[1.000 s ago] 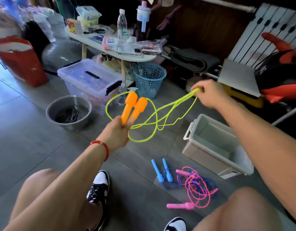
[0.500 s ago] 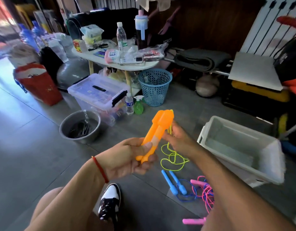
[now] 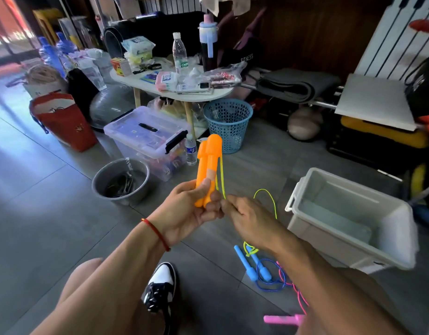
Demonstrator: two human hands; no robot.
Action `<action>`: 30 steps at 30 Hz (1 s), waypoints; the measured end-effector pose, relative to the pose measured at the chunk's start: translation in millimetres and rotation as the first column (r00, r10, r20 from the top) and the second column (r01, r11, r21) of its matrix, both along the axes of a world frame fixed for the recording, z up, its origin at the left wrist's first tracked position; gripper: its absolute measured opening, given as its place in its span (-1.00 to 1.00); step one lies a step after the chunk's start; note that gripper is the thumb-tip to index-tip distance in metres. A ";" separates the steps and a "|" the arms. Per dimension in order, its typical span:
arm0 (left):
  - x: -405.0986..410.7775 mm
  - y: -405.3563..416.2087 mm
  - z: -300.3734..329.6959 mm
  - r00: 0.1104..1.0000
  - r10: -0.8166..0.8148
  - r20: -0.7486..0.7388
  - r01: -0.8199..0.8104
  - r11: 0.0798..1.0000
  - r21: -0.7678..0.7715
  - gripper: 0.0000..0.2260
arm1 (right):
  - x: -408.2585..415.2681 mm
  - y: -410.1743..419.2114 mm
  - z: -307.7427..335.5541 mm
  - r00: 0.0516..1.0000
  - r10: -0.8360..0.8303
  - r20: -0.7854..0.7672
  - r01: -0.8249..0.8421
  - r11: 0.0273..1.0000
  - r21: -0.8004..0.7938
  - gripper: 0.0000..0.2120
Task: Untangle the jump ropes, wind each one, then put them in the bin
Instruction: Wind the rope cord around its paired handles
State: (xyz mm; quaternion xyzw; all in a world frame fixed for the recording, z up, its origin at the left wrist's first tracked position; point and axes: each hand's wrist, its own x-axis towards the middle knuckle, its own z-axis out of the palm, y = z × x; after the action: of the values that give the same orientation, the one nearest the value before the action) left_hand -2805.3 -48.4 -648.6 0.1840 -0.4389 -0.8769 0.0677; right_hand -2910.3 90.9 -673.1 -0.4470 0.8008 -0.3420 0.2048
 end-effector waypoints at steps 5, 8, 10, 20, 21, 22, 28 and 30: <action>7.9 -4.2 1.7 0.988 -0.111 -0.103 0.131 0.967 0.217 -0.85 | -0.8 2.9 9.8 0.995 0.071 0.070 -0.076 0.993 0.086 -0.57; 13.3 -4.8 -2.1 0.976 -0.190 -0.110 0.212 0.948 0.237 -0.81 | -4.0 7.5 13.2 0.989 0.144 0.038 -0.148 0.976 0.159 -0.64; 17.8 -2.6 -3.6 0.955 -0.280 -0.095 0.295 0.931 0.216 -0.64 | -3.6 14.4 12.4 0.983 0.181 0.031 -0.183 0.958 0.222 -0.66; 31.5 -15.1 -6.7 0.985 -0.160 0.067 0.154 0.984 0.086 -0.87 | -0.5 28.7 13.4 0.980 0.196 0.023 -0.195 0.947 0.254 -0.71; 32.0 -21.5 -6.2 0.991 -0.091 0.099 0.089 0.996 0.029 -0.89 | -0.3 30.9 11.5 0.984 0.179 0.010 -0.175 0.948 0.265 -0.73; 32.8 -27.3 -7.6 0.989 -0.034 0.142 0.046 0.995 -0.085 -0.91 | -0.5 33.0 10.2 0.988 0.156 -0.015 -0.146 0.951 0.273 -0.75; 26.3 -26.8 -29.6 0.939 0.205 0.276 -0.052 0.879 -0.473 -0.88 | -2.1 38.6 10.4 0.977 0.137 -0.161 -0.088 0.956 0.280 -0.72; 21.7 -33.3 -32.0 0.914 0.291 0.283 -0.143 0.883 -0.447 -0.87 | 2.7 38.2 10.8 0.988 0.100 -0.115 -0.067 0.963 0.260 -0.70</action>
State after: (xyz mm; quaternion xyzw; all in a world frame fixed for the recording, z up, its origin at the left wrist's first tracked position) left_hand -2783.6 -81.6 -680.6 0.3634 -0.5972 -0.7036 0.1273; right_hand -2907.7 129.1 -662.2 -0.4712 0.8299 -0.1981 0.2236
